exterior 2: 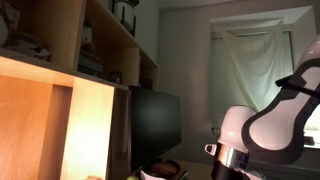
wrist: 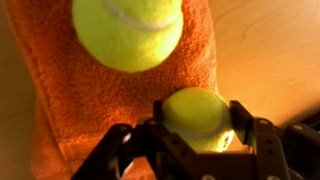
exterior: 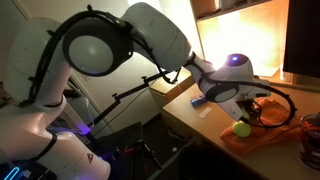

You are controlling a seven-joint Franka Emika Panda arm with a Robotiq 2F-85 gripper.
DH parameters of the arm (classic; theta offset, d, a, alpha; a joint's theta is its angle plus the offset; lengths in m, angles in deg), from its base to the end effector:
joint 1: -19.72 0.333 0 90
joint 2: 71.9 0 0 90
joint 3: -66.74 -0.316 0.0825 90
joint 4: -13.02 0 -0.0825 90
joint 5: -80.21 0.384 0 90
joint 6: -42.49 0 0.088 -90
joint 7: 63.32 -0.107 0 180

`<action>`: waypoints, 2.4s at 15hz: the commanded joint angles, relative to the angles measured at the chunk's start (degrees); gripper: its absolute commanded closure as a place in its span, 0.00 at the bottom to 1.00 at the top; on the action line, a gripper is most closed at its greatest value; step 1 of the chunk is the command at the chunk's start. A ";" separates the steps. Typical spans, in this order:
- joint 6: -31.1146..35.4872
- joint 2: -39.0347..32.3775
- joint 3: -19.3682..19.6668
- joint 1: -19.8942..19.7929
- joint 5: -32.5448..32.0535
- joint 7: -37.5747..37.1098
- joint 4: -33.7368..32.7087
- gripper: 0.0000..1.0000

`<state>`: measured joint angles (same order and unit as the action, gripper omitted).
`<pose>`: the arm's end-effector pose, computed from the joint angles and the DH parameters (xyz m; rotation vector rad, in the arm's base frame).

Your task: Put the middle tennis bowl in the can

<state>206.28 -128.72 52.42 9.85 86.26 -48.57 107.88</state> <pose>0.6780 0.0279 0.0662 -2.9013 -0.1481 -0.3641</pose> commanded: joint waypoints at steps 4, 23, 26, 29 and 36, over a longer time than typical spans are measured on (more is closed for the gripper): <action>20.24 10.90 -10.39 -11.74 0.10 1.91 22.45 0.58; 14.61 7.68 -33.00 -33.52 -19.13 -9.81 25.55 0.58; 1.98 3.40 -38.33 -34.58 -14.11 -3.54 15.75 0.58; -6.91 2.60 -37.23 -31.60 -6.79 1.22 7.99 0.58; -5.65 6.13 -29.72 -26.80 7.02 -1.08 6.86 0.58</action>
<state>199.39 -125.03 19.98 -18.59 88.02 -48.64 113.79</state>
